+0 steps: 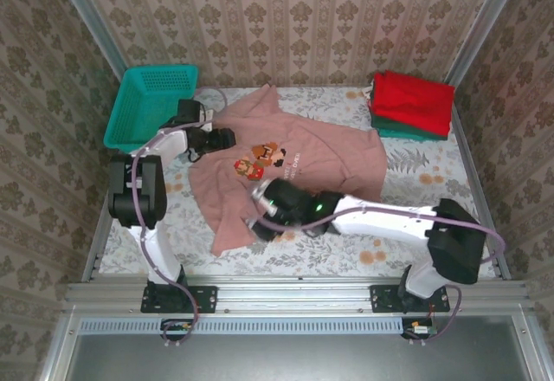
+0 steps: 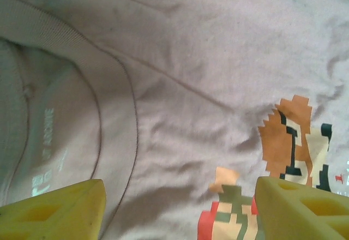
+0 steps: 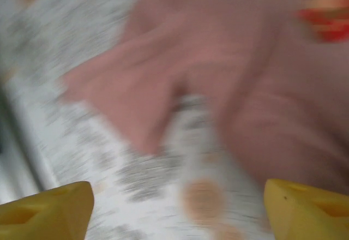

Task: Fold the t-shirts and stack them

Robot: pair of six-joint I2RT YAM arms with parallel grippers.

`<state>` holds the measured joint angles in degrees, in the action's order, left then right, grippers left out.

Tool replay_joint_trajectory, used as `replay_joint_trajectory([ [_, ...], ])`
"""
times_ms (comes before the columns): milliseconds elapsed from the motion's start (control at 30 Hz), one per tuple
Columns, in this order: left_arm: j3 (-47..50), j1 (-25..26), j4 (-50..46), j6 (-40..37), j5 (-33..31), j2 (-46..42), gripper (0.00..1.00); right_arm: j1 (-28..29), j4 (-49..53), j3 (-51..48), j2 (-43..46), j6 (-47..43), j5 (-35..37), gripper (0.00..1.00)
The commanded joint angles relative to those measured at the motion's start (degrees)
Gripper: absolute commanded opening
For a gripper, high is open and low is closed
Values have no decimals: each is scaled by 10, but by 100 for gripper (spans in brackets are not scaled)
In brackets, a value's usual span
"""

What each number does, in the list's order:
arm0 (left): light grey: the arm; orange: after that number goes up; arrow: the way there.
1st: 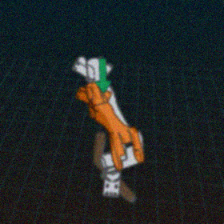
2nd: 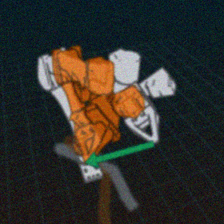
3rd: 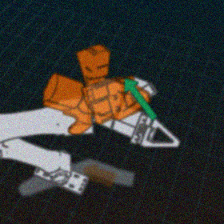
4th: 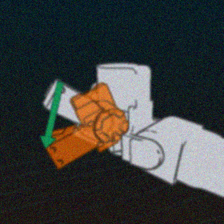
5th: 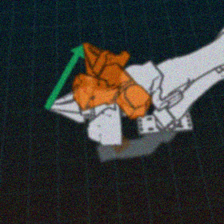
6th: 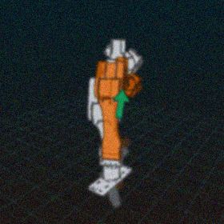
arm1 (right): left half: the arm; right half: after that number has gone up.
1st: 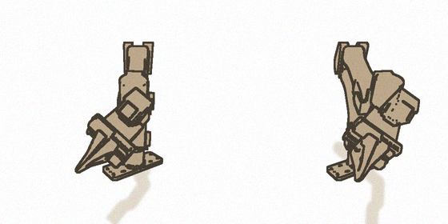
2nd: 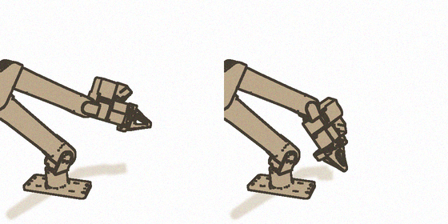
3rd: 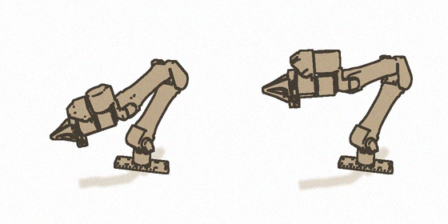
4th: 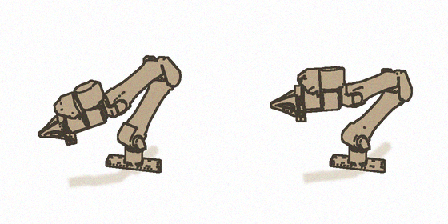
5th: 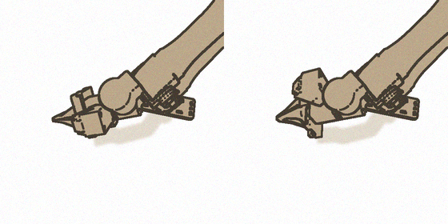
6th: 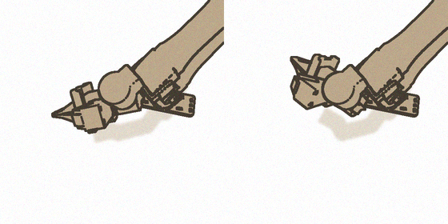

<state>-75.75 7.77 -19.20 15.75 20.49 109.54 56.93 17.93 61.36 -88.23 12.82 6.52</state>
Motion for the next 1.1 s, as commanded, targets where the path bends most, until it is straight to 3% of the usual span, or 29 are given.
replay_joint_trajectory([
  [0,31,-13,-10,5,-11,31,73,-135,164,-13,3,161,165,87],
  [100,45,-14,-7,13,-17,39,74,-226,175,-37,-11,186,148,87],
  [233,41,-24,-32,12,-38,53,75,-277,165,-44,-51,172,136,86],
  [367,41,-39,-47,13,-37,46,75,-281,196,-32,-94,175,122,77],
  [567,44,-39,-68,3,-46,1,77,-276,188,-104,-29,210,119,79],
  [600,48,-38,-69,3,-41,-12,77,-281,181,-113,-21,210,121,76],
  [667,58,-35,-69,6,-41,-45,79,-289,180,-112,-19,204,114,60],
  [700,64,-31,-70,6,-41,-65,79,-289,190,-103,-21,203,114,47],
  [767,74,-29,-71,6,-39,-100,81,-288,190,-98,-14,197,102,36],
  [867,96,-27,-73,8,-43,-148,85,-289,186,-105,-3,200,116,33],
  [967,139,-23,-67,18,-45,-213,90,-290,179,-98,6,207,114,44],
  [1067,207,-10,-45,34,-47,-276,100,-290,152,-98,24,215,93,44],
])
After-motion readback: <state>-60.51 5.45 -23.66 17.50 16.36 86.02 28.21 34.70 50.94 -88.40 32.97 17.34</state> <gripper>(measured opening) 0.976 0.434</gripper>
